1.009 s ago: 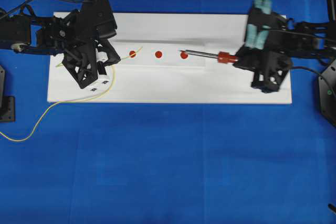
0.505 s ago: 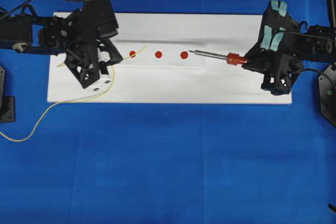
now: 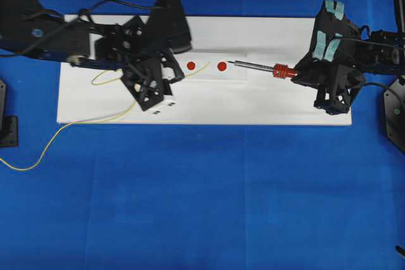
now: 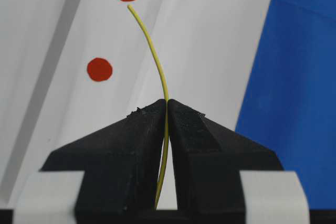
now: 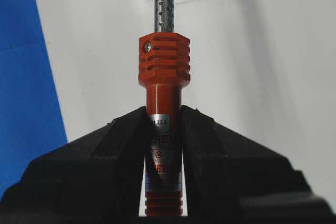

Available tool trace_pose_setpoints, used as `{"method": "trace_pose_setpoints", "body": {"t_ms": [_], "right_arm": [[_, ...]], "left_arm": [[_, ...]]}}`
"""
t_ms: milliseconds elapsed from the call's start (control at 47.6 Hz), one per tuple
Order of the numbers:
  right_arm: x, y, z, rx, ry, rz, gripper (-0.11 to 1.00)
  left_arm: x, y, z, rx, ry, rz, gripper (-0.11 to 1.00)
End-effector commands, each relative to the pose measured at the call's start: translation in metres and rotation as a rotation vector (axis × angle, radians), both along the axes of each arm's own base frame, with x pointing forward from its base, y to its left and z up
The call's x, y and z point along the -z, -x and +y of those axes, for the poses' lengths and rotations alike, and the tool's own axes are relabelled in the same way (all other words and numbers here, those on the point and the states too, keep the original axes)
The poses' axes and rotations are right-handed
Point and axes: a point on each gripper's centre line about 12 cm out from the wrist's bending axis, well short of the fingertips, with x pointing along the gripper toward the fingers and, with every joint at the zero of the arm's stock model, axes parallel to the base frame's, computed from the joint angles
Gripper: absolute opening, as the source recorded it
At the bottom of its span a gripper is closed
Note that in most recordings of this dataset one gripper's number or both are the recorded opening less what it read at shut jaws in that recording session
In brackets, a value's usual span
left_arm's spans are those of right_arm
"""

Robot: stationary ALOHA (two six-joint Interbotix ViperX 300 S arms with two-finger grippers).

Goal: Touch the tip of the soldering iron to the tip of the solder at the mark.
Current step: 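Touch iron tip to solder tip at the right red dot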

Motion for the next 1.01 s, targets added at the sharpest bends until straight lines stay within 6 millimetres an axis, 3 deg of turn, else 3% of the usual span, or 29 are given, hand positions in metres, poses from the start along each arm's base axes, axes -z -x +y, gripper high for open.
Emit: {"method": "trace_pose_setpoints", "body": {"t_ms": [0,315,988], "right_arm": [[-0.009,-0.006,-0.002,0.002,0.010,-0.034,0.06],[-0.009,-0.005,-0.002,0.002,0.010,-0.032,0.06],[-0.002,-0.008,-0.002,0.004,0.002,-0.009,0.06]], "left_arm": [[-0.006,-0.013,0.001,0.001,-0.003,-0.026,0.03],[0.015,-0.034,0.003,0.003,0.001,0.008,0.03],[0.025,-0.033,0.004,-0.001,0.005,0.035,0.03]]}}
